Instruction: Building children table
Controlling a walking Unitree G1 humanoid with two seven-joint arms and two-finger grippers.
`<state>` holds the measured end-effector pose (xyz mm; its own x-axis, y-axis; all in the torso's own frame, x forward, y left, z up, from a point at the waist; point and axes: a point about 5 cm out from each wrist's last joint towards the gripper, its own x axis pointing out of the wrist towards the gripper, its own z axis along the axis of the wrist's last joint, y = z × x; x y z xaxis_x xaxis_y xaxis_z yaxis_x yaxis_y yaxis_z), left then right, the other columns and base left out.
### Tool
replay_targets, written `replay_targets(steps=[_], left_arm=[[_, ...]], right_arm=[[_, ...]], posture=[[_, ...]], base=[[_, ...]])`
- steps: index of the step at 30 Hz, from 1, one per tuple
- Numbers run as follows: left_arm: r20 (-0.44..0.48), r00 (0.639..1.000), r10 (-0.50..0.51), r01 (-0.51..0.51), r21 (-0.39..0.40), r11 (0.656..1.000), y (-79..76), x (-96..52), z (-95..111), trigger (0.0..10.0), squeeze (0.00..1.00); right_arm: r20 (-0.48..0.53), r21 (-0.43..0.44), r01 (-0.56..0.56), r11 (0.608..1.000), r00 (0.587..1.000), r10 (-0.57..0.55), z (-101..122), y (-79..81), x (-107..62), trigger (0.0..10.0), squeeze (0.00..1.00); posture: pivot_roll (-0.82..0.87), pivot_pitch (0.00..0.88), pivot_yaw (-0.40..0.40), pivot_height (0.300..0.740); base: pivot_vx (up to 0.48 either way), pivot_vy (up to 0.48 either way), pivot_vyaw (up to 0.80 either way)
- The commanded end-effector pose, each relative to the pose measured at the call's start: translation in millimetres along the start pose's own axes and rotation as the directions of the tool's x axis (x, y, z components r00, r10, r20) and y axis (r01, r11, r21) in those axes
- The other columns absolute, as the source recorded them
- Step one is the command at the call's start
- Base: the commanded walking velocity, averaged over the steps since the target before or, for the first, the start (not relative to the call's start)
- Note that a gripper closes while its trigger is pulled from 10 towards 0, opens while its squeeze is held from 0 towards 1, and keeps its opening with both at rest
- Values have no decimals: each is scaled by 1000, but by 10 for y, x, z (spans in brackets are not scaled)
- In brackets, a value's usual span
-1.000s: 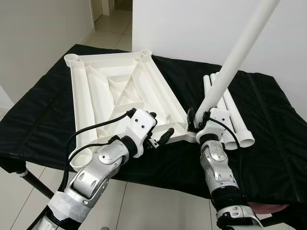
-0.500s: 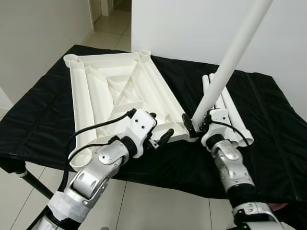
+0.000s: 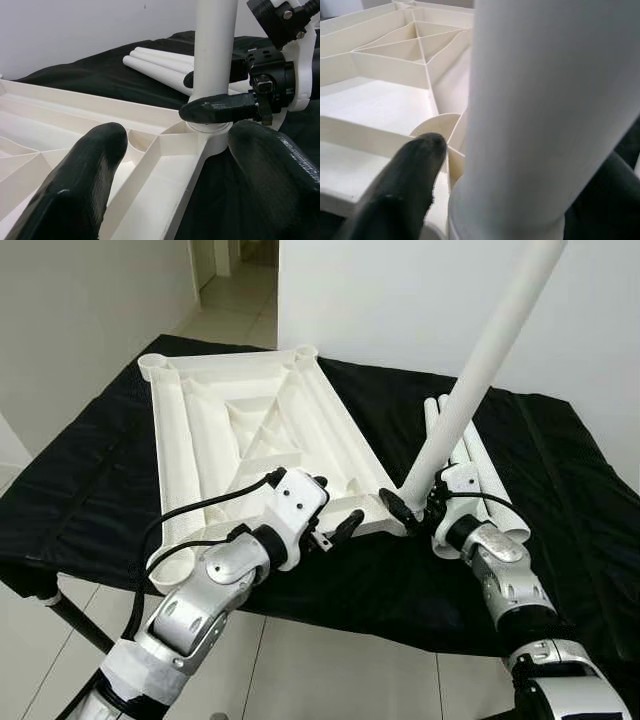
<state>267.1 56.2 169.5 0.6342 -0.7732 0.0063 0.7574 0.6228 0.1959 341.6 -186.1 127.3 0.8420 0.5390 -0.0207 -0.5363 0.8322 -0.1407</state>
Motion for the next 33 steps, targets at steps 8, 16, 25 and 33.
replay_targets(steps=[8,16,25,33], left_arm=[[-9,989,-148,148,-1,989,-100,13,7,10000,0],[-10,990,-144,144,-3,990,-100,1,1,10000,0],[-10,987,-163,163,-7,987,-141,14,-6,10000,0],[-7,984,-177,177,-2,984,-149,7,12,10000,0]], right_arm=[[-27,-7,-65,998,998,65,-34,-15,21,0,0],[-46,13,-60,998,997,61,-102,-3,7,0,0],[-79,99,79,992,994,-71,-274,193,48,10000,0],[-45,123,65,990,997,-60,-277,312,75,10000,0]], posture=[[16,0,-46,740],[17,0,-48,740],[7,0,-43,740],[17,0,-45,740]], base=[[0,0,0],[0,0,0],[0,0,0],[0,0,0]])
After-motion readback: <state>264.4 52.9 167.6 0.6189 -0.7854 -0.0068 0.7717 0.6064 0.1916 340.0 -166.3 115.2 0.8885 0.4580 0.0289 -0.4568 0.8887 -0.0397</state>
